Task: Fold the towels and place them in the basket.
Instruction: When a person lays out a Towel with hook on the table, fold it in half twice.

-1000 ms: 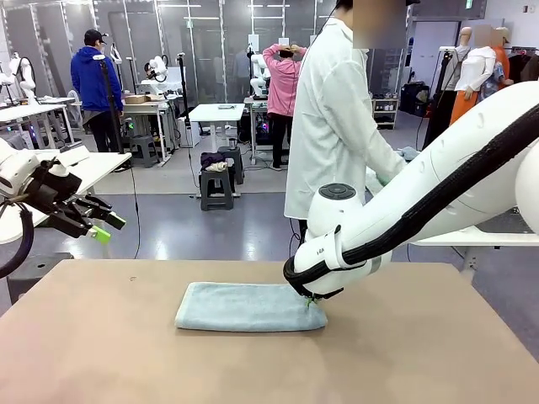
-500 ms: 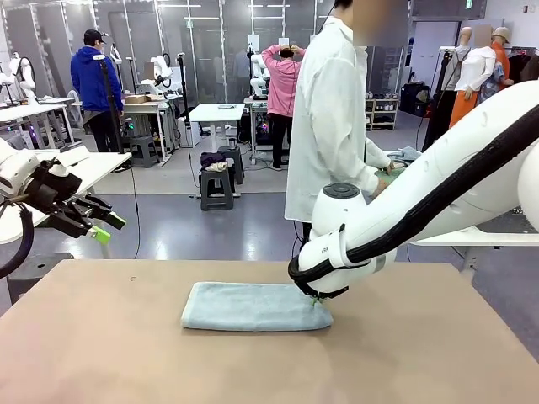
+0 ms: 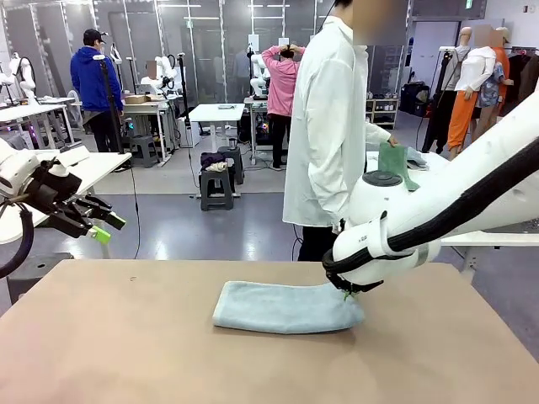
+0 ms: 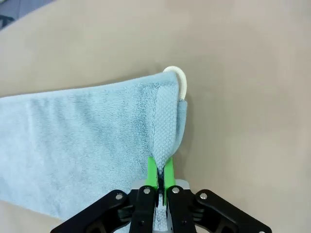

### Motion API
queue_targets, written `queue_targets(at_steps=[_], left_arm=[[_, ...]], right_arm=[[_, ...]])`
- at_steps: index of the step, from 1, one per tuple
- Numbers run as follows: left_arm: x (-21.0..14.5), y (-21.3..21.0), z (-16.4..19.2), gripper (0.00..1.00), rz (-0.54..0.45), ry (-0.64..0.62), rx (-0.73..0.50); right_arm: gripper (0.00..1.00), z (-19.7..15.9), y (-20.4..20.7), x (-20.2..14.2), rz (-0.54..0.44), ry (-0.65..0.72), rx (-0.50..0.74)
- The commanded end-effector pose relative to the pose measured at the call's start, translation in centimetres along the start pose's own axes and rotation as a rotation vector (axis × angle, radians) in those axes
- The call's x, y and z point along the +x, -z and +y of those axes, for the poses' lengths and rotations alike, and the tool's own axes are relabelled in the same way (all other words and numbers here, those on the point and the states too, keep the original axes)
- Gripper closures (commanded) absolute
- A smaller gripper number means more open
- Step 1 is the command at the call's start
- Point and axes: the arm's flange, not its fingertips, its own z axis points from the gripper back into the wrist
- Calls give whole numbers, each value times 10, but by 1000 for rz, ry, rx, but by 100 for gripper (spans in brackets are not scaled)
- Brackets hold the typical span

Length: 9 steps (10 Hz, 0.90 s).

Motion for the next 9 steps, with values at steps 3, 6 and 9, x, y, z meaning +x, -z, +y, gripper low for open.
queue_targets(at_steps=[3, 6, 9], left_arm=[[3, -1, -1, 25, 16, -2, 4], [3, -1, -1, 25, 16, -2, 4], [3, -1, -1, 25, 16, -2, 4]], right_arm=[[100, 1, -31, 3, -69, -53, 12], [100, 63, -47, -5, -74, -80, -46], [100, 145, -28, -21, -84, -86, -38]])
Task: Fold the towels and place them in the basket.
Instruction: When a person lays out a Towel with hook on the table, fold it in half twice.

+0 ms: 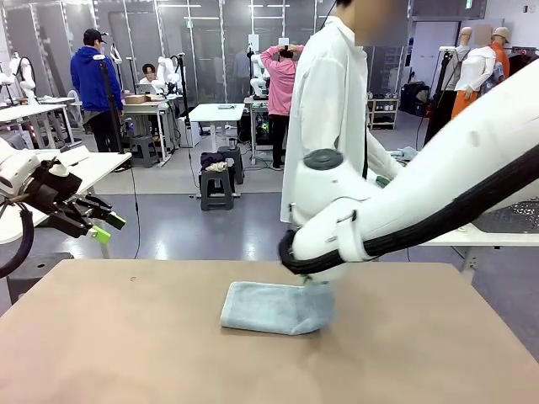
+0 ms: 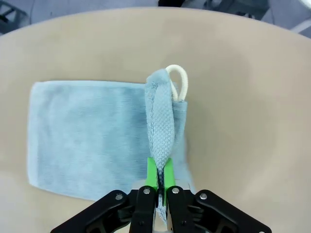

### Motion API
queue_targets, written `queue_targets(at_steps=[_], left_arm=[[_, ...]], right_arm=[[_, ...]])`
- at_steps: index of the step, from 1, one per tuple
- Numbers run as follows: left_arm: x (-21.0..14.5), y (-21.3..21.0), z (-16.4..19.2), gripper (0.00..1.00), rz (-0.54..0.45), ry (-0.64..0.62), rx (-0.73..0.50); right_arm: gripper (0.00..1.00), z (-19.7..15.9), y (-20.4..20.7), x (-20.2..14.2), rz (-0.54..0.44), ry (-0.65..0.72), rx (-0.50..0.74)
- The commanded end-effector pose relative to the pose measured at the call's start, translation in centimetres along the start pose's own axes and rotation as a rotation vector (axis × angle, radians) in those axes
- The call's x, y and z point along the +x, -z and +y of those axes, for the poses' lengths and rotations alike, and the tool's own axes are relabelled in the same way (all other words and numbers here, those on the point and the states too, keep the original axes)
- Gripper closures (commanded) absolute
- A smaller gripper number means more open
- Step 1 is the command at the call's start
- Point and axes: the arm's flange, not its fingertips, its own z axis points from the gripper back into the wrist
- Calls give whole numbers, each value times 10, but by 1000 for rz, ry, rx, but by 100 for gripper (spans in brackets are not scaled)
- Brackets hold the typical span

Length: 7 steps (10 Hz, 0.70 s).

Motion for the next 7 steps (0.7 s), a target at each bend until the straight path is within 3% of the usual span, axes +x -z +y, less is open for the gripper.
queue_targets(at_steps=[1, 3, 5, 7], left_arm=[[3, -2, -1, 25, 16, -2, 4], [3, -2, -1, 25, 16, -2, 4], [3, -2, -1, 25, 16, -2, 4], [3, -2, -1, 25, 16, -2, 4]], right_arm=[[100, 49, 19, 2, 24, 25, 34], [100, 81, 20, -4, 12, 67, 105], [100, 89, 22, -4, -29, 132, 179], [100, 88, 27, -4, -11, 158, 272]])
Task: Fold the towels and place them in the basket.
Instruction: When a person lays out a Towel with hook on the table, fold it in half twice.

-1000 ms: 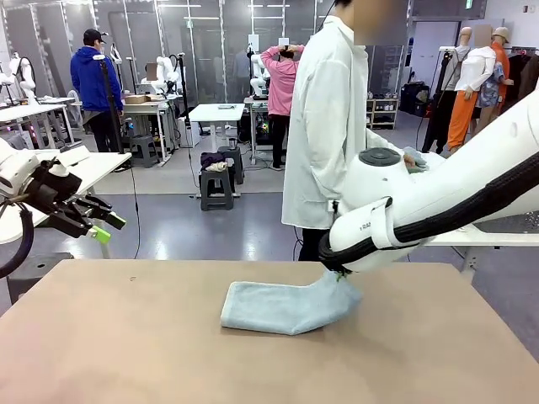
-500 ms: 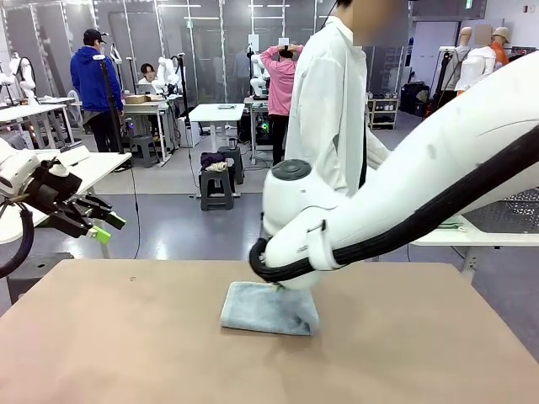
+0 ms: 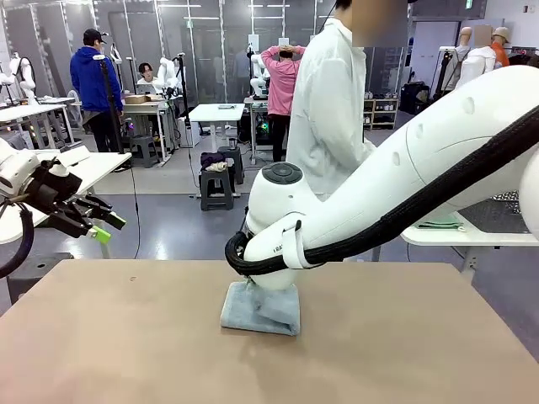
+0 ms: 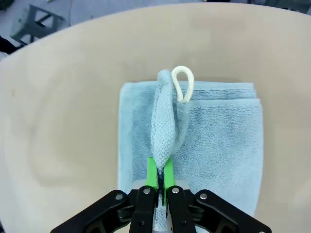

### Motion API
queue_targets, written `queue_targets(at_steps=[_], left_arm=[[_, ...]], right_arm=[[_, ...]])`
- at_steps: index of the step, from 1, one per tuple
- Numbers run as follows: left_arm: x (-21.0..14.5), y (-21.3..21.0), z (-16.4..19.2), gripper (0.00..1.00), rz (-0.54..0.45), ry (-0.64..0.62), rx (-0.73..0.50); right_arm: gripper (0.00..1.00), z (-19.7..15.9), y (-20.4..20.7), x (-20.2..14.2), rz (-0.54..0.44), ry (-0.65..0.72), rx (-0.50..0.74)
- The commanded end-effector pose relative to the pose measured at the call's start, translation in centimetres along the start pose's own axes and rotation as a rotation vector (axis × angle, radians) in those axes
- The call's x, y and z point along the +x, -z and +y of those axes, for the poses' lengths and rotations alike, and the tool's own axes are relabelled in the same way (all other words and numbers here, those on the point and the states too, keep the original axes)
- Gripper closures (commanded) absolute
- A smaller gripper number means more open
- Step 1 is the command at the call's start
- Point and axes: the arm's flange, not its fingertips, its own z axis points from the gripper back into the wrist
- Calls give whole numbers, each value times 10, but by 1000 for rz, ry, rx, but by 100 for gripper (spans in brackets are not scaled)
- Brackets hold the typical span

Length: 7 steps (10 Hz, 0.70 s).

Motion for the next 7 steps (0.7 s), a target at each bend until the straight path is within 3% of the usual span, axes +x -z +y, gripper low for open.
queue_targets(at_steps=[1, 2, 4, 7], left_arm=[[3, -2, -1, 25, 16, -3, 4], [3, -2, -1, 25, 16, -3, 4], [3, -2, -1, 25, 16, -3, 4], [3, -2, -1, 25, 16, -3, 4]], right_arm=[[100, -5, 9, -2, 9, 36, 76], [100, -6, 11, -2, 18, 41, 106], [76, -9, 14, -3, 21, 45, 151], [49, -15, 15, -2, -15, 41, 176]])
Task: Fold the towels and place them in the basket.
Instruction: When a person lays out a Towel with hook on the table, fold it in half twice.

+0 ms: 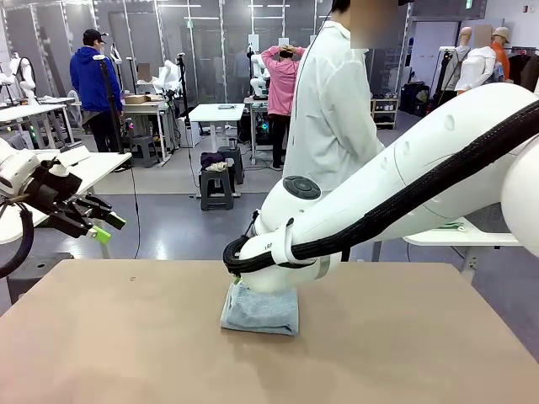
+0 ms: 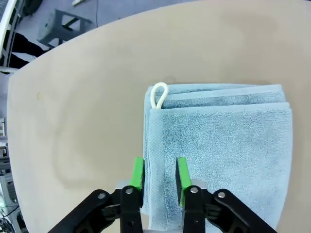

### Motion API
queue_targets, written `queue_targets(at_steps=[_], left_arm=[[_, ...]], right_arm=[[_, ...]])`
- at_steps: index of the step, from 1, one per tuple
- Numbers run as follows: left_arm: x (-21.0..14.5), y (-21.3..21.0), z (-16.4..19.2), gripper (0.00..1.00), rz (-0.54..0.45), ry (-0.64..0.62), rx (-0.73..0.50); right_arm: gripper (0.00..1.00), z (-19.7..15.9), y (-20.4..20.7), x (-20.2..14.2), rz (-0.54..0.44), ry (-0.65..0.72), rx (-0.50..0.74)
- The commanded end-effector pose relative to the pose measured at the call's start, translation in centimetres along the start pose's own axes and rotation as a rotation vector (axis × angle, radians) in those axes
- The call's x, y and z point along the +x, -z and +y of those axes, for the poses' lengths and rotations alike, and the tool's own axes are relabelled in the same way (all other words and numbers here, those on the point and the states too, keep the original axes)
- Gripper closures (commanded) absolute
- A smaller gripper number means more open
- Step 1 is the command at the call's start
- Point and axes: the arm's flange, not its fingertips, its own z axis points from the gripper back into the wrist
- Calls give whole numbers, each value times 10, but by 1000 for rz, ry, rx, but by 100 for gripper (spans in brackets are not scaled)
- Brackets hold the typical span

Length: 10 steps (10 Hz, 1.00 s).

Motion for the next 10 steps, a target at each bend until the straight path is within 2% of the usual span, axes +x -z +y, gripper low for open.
queue_targets(at_steps=[1, 3, 4, 5, 6, 10], left_arm=[[3, -2, -1, 25, 16, -2, 4], [3, -2, -1, 25, 16, -2, 4], [3, -2, -1, 25, 16, -2, 4], [3, -2, -1, 25, 16, -2, 4], [3, -2, -1, 25, 16, -2, 4], [3, -2, -1, 25, 16, -2, 4]], right_arm=[[37, -7, -4, -3, -16, -12, 1], [17, -21, -28, -3, 42, -24, -103], [17, -31, -46, -1, 96, -17, -151], [17, -39, -61, 2, 88, -17, -168], [17, -45, -71, 7, 123, 3, -205], [17, -57, -87, 14, 183, 11, -274]])
